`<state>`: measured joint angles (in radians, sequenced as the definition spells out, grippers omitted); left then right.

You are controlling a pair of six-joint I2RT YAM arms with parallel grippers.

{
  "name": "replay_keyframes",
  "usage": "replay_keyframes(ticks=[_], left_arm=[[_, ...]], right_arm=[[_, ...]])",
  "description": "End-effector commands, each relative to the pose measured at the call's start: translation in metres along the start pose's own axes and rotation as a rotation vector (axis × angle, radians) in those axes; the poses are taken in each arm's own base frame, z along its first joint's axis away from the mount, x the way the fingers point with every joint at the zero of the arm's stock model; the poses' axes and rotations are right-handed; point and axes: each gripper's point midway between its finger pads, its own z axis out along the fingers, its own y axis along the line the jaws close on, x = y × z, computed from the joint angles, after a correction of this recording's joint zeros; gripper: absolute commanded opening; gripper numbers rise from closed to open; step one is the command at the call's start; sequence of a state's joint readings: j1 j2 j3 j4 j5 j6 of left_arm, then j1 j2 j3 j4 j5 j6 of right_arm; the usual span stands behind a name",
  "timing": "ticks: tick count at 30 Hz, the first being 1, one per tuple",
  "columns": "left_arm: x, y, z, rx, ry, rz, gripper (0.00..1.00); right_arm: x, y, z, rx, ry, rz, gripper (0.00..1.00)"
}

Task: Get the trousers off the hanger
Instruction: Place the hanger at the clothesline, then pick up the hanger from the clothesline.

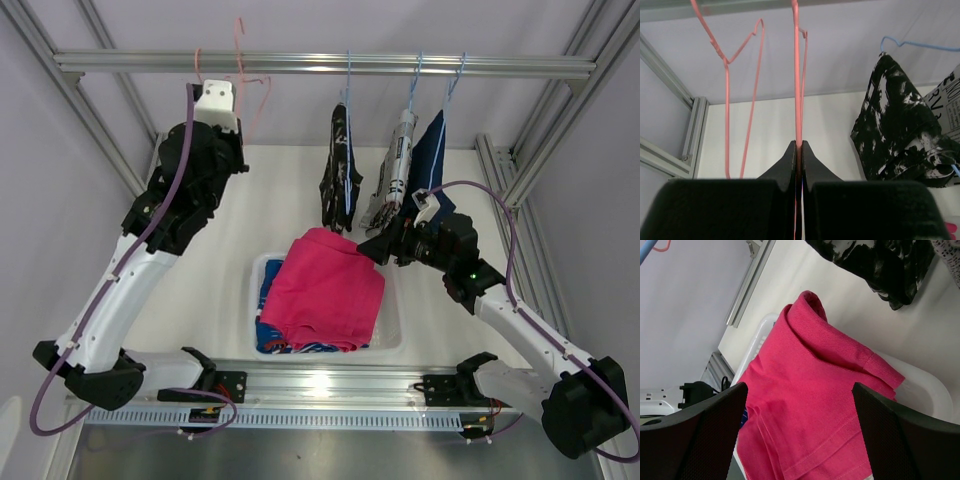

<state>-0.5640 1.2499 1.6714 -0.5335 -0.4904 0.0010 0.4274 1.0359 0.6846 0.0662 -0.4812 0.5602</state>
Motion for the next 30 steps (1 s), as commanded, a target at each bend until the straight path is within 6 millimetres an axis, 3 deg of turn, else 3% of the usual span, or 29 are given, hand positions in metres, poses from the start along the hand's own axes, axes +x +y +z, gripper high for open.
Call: replay_keyframes(ticks=[1, 11, 24, 30], left_arm=[[0.003, -0.005, 0.004, 0.018, -0.008, 0.004, 0.01], [0.028, -0.014, 0.009, 0.042, 0.050, 0.035, 0.01], [0.055, -0.019, -0.005, 0.068, 0.092, 0.005, 0.01], [0.064, -0.005, -0.020, 0.026, 0.088, -0.001, 0.27]], right_arm=[[-0.004, 0.002, 0.001, -0.023, -0.018, -0.014, 0.90], [-0.001, 0.000, 0.003, -0.023, -0.015, -0.005, 0.90], [0.000, 0.002, 0.001, -0.041, -0.010, -0.018, 0.90], [0.001, 0.004, 0.001, -0.048, -0.005, -0.019, 0.90]])
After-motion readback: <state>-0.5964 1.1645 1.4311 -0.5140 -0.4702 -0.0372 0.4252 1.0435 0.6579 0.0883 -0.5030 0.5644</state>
